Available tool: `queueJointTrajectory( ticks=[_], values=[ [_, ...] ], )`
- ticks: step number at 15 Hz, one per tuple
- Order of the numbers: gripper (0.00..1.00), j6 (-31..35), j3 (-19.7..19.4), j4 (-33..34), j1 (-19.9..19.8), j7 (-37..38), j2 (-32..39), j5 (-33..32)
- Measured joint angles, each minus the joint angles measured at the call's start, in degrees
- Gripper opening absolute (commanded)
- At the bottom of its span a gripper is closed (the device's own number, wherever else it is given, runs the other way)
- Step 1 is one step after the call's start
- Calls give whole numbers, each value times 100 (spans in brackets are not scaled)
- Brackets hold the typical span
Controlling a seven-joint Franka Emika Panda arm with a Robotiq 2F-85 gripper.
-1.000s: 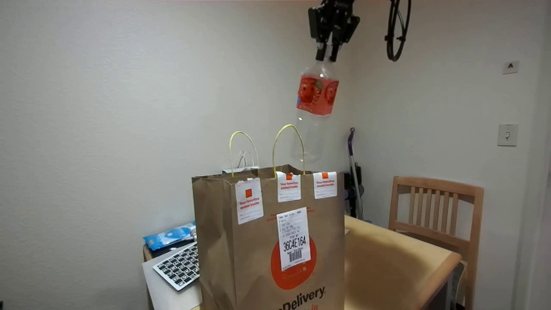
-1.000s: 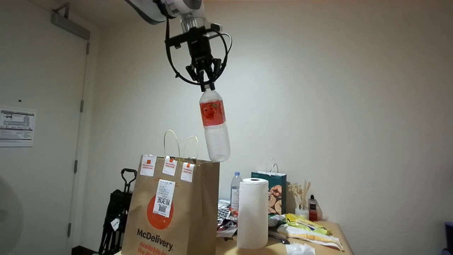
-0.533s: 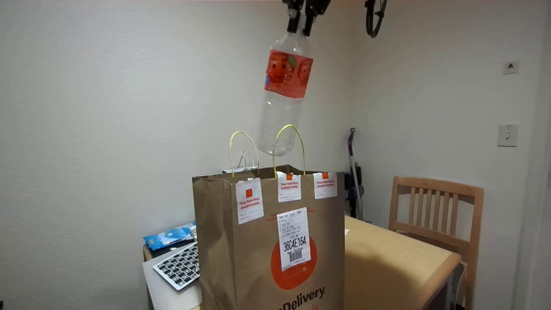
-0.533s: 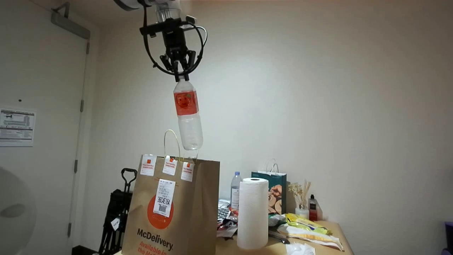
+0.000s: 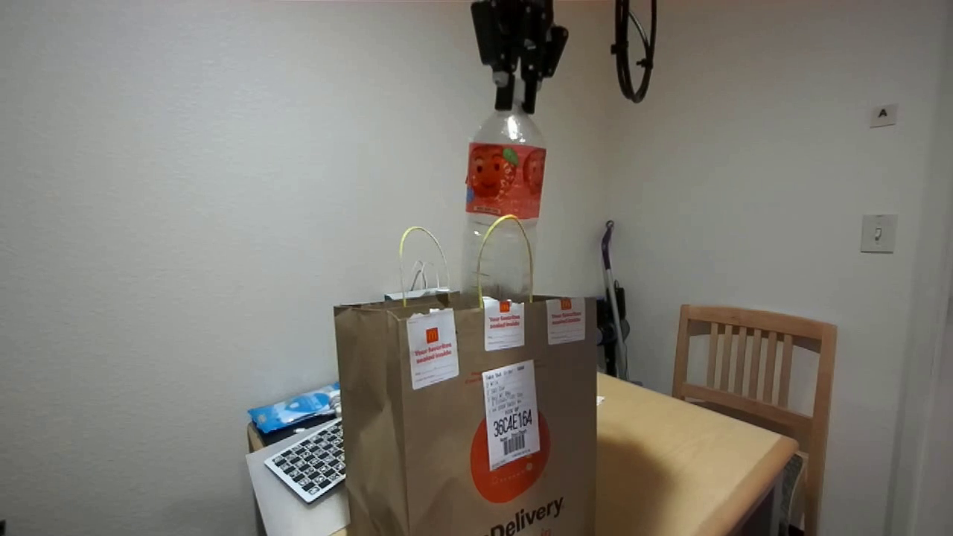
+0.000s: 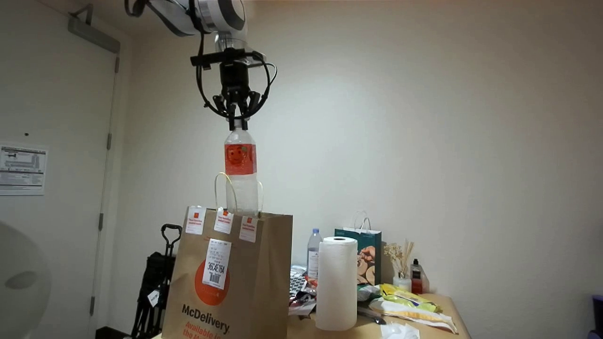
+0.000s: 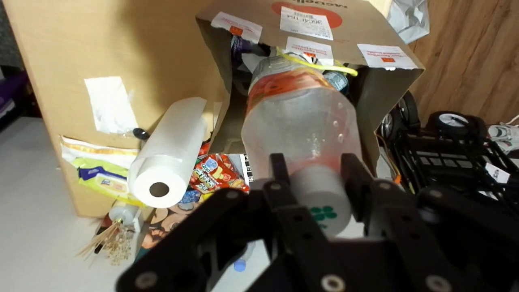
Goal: Put the bottle in the paper bag and then remove it and put it back on the table
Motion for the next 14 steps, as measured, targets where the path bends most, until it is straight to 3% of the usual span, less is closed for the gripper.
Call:
queueJointTrajectory(
  ticks=[7, 11, 12, 14],
  values=[
    [13, 29, -354, -225, -72, -29, 421, 180],
    [14, 574, -422, -636, -88, -81, 580, -27],
    [37, 722, -424, -727, -88, -81, 620, -50],
    [37, 758, -423, -754, -83, -81, 673, -52]
  ],
)
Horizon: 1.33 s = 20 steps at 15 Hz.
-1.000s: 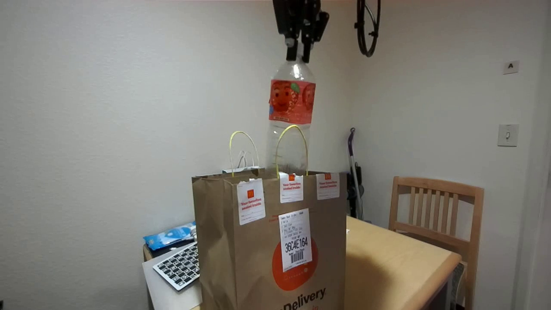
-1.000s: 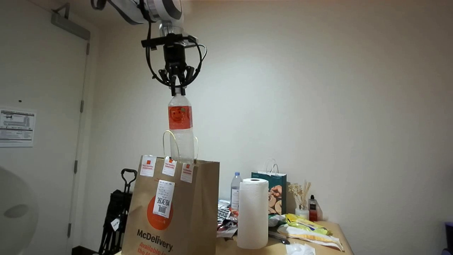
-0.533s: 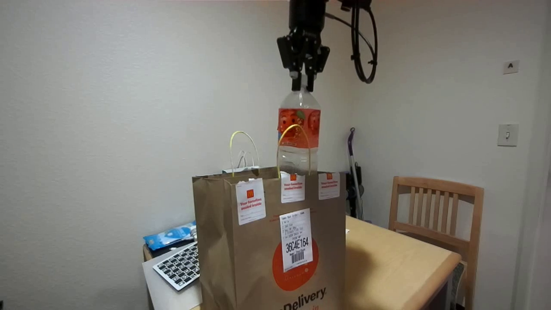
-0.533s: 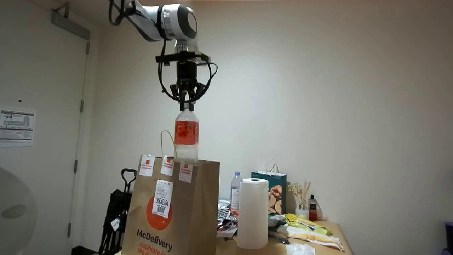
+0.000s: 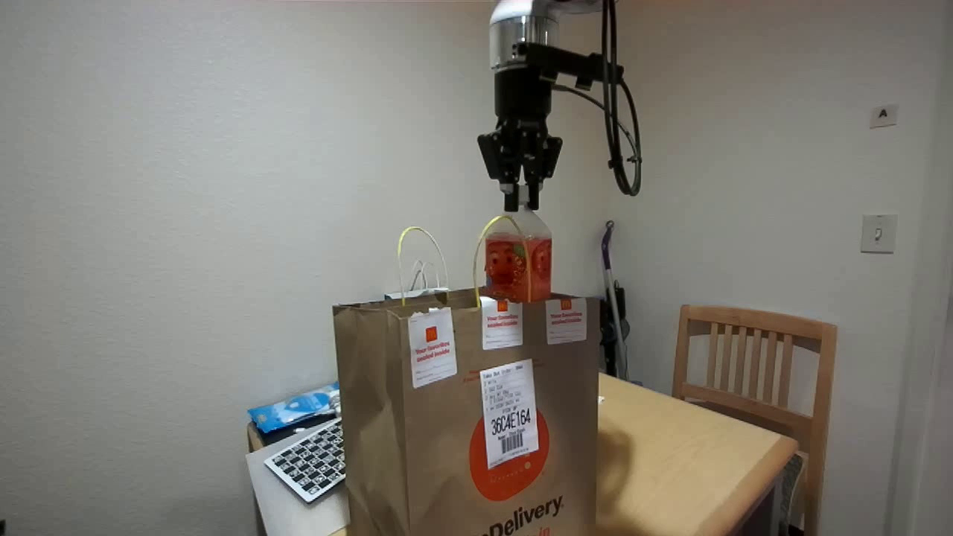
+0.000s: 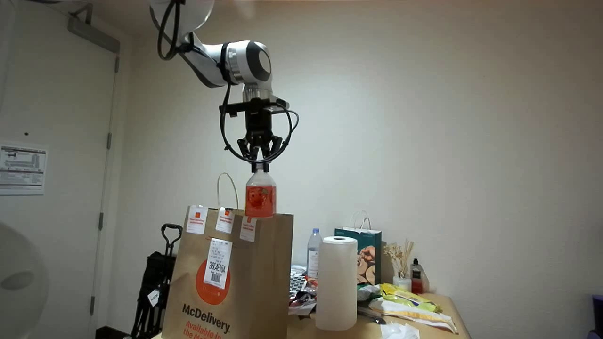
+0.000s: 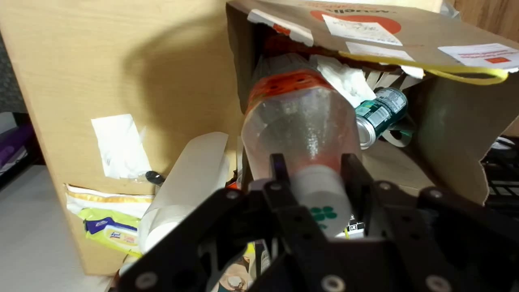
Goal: Put the bottle in the paper bag and then remove it and put it back on the table
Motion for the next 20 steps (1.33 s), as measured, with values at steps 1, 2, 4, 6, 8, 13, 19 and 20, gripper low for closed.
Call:
queueJointTrajectory(
  ticks=[1, 2, 4, 6, 8, 13, 19, 20],
  values=[
    [37, -2, 0, 7, 1, 0, 0, 0],
    [37, -4, 0, 20, 1, 0, -2, 0],
    [14, -4, 0, 39, 1, 0, -3, 0],
    [14, -4, 1, 37, 4, 0, 6, 0],
    [14, 7, 3, -28, 9, 39, 56, 1],
    [14, 291, 2, -264, 11, 253, 449, 8],
    [14, 458, 4, -258, 54, 312, 633, 9],
    [14, 462, 4, -259, 60, 316, 671, 8]
  ],
)
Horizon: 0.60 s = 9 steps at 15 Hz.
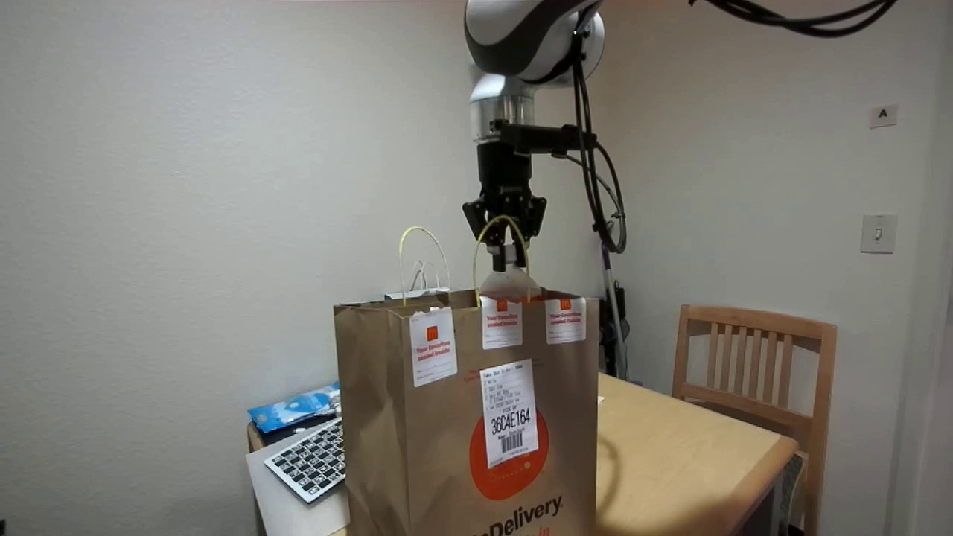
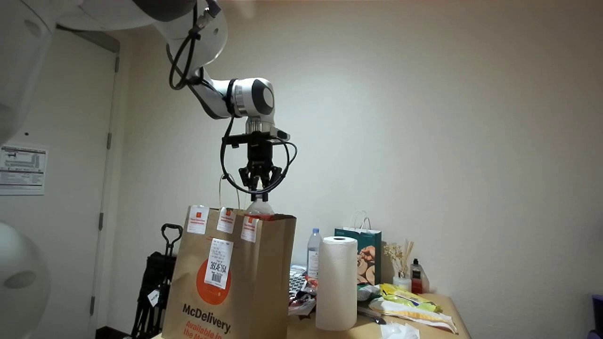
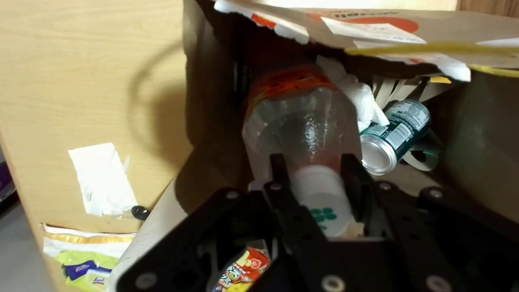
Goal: Put the bottle in the paper bag and then remove it and put it back on the table
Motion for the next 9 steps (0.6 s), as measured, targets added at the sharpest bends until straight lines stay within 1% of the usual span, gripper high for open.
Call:
queueJointTrajectory(
  ticks=[3, 5, 9],
  values=[
    [14, -34, 0, 29, 14, 51, 94, 20],
    [14, -193, 0, 146, 29, 63, 96, 16],
    [13, -961, 12, 660, 93, 63, -97, -41]
  ],
)
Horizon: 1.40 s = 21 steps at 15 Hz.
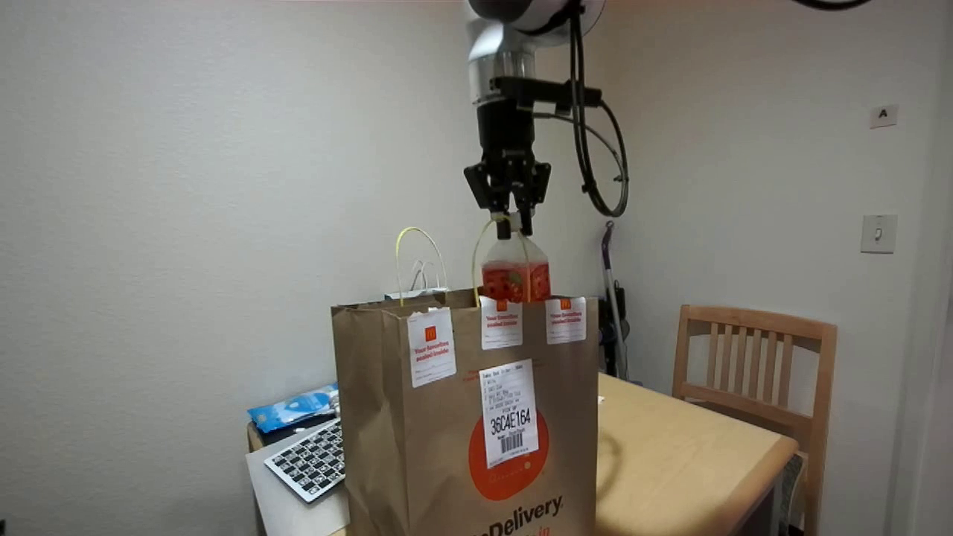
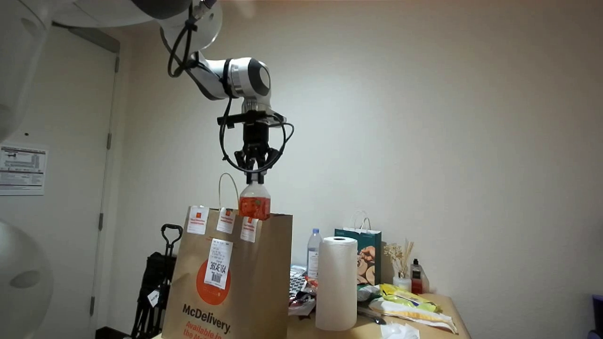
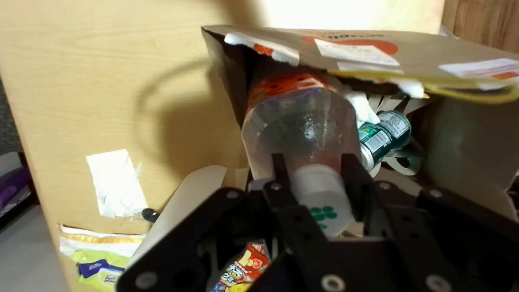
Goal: Put the bottle in the paper bag and then remove it and put it back on the table
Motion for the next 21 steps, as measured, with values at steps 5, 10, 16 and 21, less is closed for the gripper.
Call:
queueJointTrajectory(
  ticks=[5, 10, 16, 21],
  values=[
    [13, -940, 80, 751, 93, 87, -430, -391],
    [37, -958, 90, 1052, 99, 167, -727, -622],
    [13, -955, 91, 1107, 100, 170, -679, -653],
    [13, -1303, 145, 1997, 147, 171, -707, -1368]
  ],
)
